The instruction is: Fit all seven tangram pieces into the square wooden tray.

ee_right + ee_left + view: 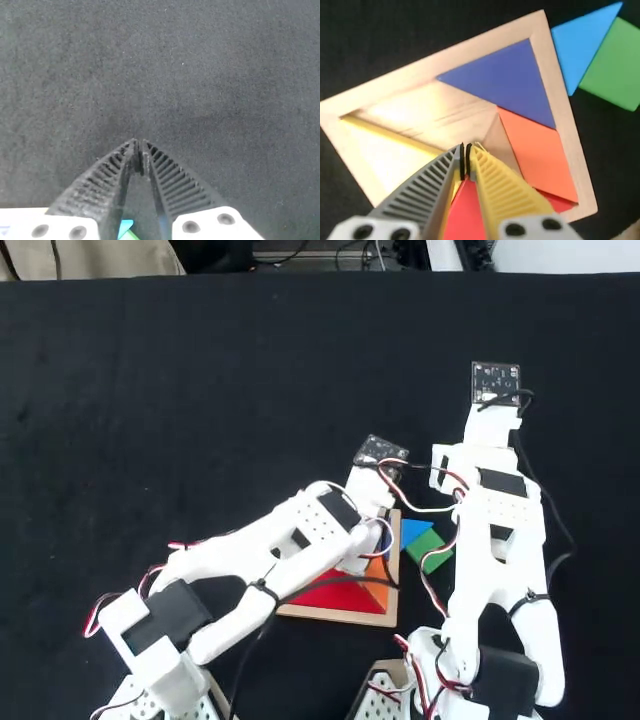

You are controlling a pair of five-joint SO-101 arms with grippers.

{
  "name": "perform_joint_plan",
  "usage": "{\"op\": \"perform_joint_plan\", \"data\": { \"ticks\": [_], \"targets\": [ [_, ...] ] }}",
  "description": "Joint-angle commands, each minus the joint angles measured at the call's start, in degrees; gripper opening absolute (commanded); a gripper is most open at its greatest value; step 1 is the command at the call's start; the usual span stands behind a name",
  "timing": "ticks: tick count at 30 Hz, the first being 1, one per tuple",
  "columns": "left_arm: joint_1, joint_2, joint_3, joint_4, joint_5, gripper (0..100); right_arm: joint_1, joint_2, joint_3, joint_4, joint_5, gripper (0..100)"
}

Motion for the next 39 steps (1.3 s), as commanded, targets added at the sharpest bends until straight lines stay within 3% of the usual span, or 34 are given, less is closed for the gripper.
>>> {"op": "perform_joint_plan", "data": {
  "ticks": [1,10,18,30,39],
  "targets": [
    [-2.9,-0.6,-3.4,2.6,0.4,5,-0.5,0.7,-2.3,-1.1,-0.2,1.1],
    [-6.1,-0.7,-4.6,2.2,0.4,5,-0.6,0.7,-2.3,-1.1,-0.2,1.1],
    [-17.6,-0.1,-6.3,-2.0,-1.1,6,-0.9,0.7,-2.3,-0.6,-0.2,1.1],
    [-9.0,-0.6,-6.4,-1.8,-1.6,7,-1.6,0.7,-2.3,-0.6,-0.2,1.1],
    [-10.5,1.1,-6.1,-2.6,2.3,7,-1.5,0.7,-2.3,-0.6,-0.2,1.1]
  ]
}}
